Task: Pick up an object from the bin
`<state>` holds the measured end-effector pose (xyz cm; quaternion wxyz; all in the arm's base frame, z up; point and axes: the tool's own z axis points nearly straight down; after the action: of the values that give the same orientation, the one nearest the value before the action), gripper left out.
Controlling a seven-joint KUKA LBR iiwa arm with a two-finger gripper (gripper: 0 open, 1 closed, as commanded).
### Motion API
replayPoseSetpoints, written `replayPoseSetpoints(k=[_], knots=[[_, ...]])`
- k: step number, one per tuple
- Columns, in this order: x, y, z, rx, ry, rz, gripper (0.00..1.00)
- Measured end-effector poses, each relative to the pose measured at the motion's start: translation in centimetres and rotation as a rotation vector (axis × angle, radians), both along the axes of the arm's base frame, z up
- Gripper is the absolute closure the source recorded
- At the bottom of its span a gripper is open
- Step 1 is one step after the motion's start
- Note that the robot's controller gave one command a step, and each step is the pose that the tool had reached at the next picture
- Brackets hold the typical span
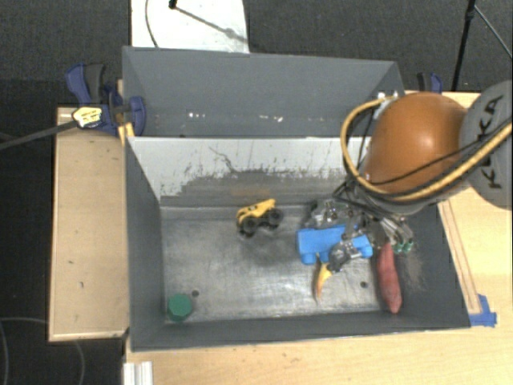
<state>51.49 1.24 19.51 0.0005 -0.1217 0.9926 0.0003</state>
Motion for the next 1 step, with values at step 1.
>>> replayPoseSetpoints(k=[1], knots=[[1.46,0.71,3.75,0.000,0.002,0.099,1.00]])
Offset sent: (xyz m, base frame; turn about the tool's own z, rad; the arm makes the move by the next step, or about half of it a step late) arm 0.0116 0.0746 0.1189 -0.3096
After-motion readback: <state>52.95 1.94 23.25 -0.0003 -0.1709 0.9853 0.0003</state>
